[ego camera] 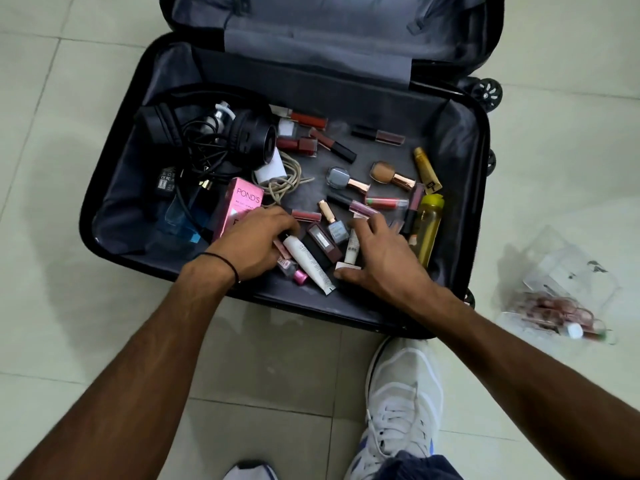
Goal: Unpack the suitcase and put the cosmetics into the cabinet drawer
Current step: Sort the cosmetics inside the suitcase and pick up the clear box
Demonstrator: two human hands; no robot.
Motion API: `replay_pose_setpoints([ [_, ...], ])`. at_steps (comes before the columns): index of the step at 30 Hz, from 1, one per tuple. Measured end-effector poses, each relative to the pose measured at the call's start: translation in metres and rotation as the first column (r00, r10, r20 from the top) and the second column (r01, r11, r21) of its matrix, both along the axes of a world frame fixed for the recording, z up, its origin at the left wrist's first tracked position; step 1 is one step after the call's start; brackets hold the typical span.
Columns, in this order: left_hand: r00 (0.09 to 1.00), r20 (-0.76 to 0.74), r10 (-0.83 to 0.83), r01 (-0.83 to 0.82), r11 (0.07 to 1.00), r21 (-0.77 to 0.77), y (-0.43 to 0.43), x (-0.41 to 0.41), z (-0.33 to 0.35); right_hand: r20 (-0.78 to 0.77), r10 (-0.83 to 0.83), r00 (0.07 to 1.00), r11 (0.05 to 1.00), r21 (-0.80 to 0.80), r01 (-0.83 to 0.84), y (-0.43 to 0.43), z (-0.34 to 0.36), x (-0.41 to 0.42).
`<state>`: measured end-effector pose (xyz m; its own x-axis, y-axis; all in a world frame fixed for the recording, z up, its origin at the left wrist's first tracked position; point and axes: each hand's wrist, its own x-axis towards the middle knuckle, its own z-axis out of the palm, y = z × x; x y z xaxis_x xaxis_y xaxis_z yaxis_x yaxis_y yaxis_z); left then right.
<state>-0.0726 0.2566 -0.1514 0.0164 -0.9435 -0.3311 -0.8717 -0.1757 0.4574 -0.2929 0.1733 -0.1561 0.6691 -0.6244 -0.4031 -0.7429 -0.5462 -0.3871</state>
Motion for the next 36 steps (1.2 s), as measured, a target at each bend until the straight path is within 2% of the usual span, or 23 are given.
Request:
replay_pose_setpoints([
  [3, 0.987, 0.152, -0.058, 0.04, 0.992, 0.121, -0.004, 0.0, 0.009, -0.024, -0.029, 0.999, 1.0, 0.0, 0.029, -0.009, 0.003, 0.002],
  [6, 0.975, 0.217, -0.051, 0.026, 0.993, 0.116, -0.002, -0.001, 0.01, -0.023, -0.046, 0.999, 0.999, 0.018, 0.046, -0.014, 0.007, 0.004],
  [10, 0.973, 0.226, -0.043, 0.028, 0.997, 0.07, 0.001, -0.004, 0.011, -0.016, -0.061, 0.998, 0.998, -0.002, 0.061, -0.014, 0.008, 0.001],
  [22, 0.97, 0.217, -0.112, 0.09, 0.99, 0.11, 0.001, -0.002, 0.004, -0.038, -0.063, 0.997, 0.998, -0.011, 0.063, -0.016, 0.002, 0.002],
  [28, 0.974, 0.221, -0.056, 0.062, 0.998, -0.018, 0.004, -0.013, 0.001, 0.014, -0.102, 0.995, 0.995, -0.008, 0.102, -0.029, 0.004, -0.003],
  [31, 0.973, 0.228, -0.043, 0.042, 0.999, 0.009, 0.002, -0.013, 0.002, 0.045, -0.108, 0.993, 0.994, 0.012, 0.108, -0.03, 0.001, -0.006],
  [36, 0.99, 0.139, 0.035, -0.041, 0.998, 0.037, -0.002, -0.017, 0.0, 0.11, -0.159, 0.981, 0.987, 0.053, 0.154, -0.031, 0.001, -0.009],
])
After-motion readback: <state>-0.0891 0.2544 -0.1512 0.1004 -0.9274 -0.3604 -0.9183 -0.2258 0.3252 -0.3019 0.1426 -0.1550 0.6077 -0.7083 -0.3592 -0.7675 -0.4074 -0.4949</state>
